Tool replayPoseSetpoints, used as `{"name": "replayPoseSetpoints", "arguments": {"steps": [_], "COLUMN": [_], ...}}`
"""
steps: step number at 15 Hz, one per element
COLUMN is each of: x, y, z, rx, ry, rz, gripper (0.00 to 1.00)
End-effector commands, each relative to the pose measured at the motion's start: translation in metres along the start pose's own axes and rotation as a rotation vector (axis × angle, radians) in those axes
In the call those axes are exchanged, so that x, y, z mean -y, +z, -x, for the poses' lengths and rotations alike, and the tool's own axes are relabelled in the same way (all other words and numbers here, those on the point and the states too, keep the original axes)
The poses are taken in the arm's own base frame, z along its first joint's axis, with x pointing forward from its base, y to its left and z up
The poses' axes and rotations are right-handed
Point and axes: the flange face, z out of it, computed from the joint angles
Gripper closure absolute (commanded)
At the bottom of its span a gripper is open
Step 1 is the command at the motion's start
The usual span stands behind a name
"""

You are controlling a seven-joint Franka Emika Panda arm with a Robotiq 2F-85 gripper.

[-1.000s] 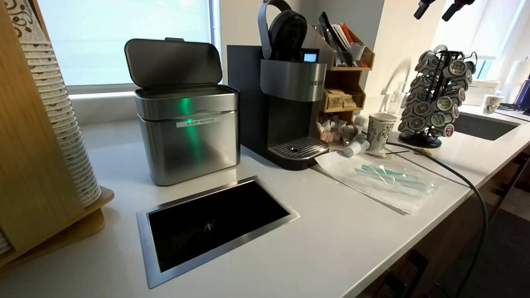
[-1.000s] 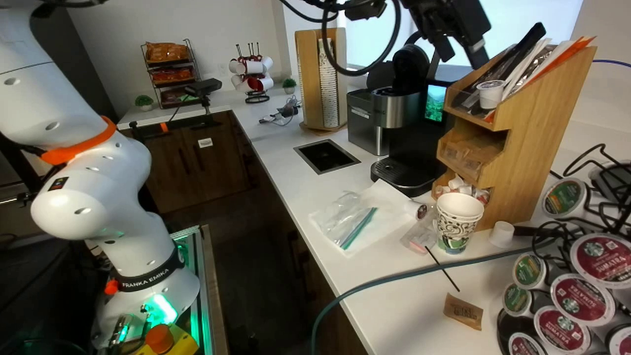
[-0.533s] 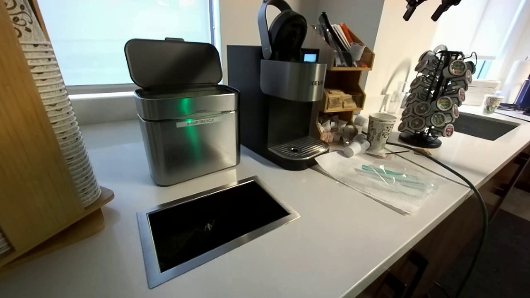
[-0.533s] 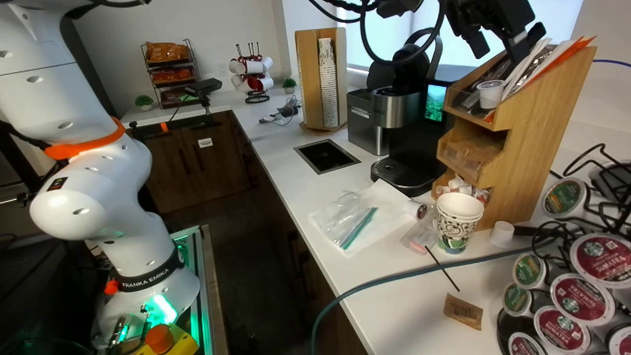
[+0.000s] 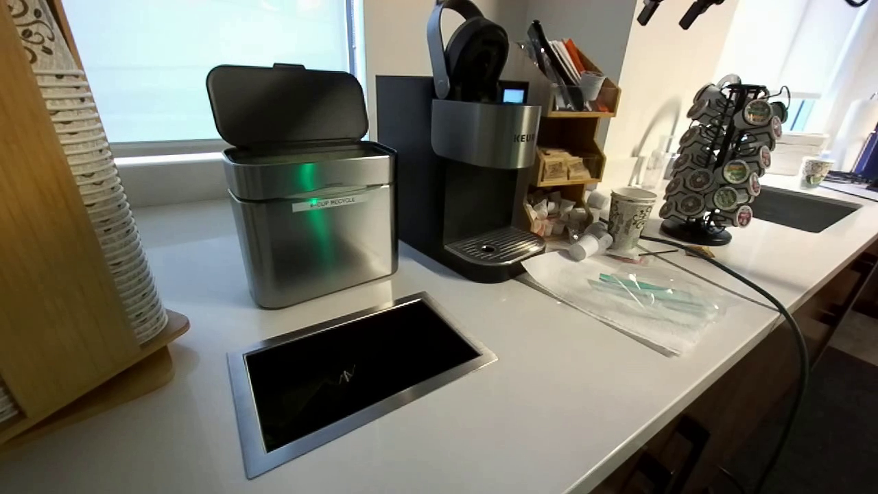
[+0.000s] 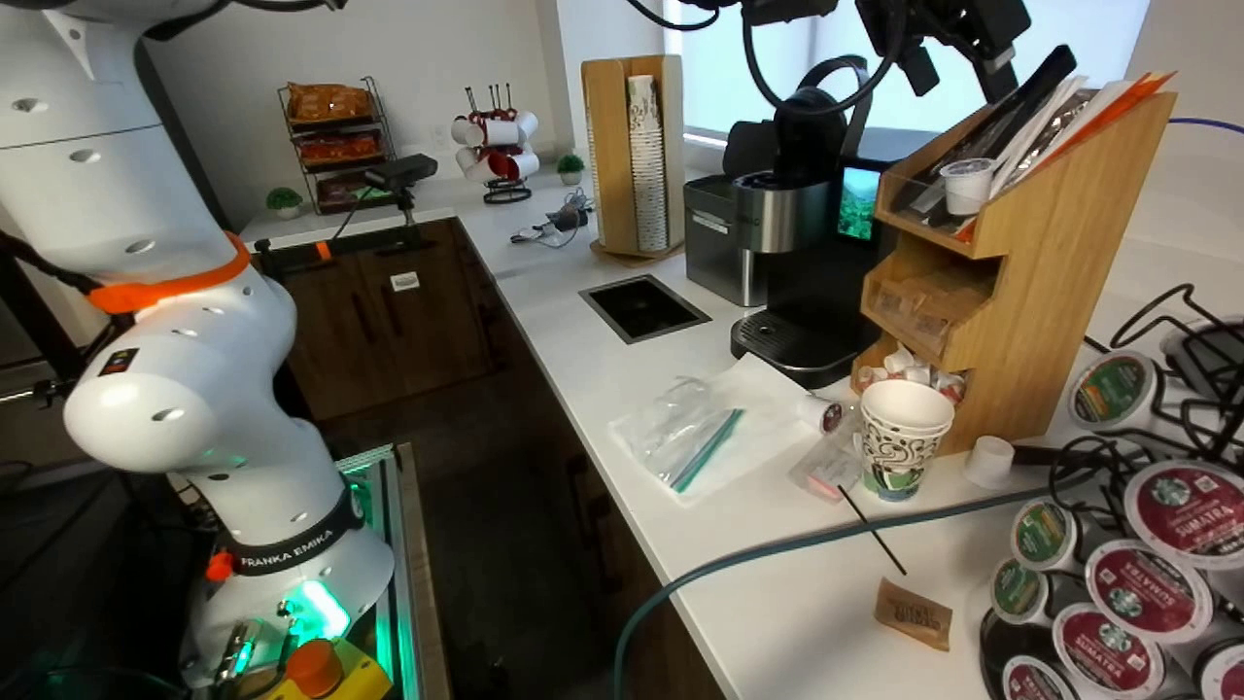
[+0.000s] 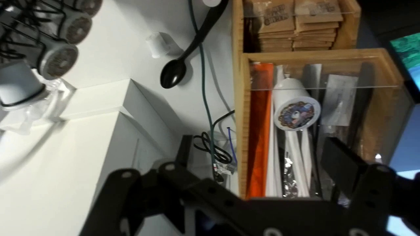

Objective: Remove the coffee pod from the top of the wooden stand and place it on the counter.

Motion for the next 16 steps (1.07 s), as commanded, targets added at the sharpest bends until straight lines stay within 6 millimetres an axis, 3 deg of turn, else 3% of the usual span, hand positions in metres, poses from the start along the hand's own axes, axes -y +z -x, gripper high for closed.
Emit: {"name": "replayPoseSetpoints", "arguments": {"steps": [1, 16], "x": [0.0243, 0.0268], "y": [0.0135, 0.0229], "z": [-0.0129, -0.0179], "rx": [0.019, -0.014], "ry": [-0.047, -0.038], "rz": [-0.077, -0.073], "gripper": [0.0, 0.0]}}
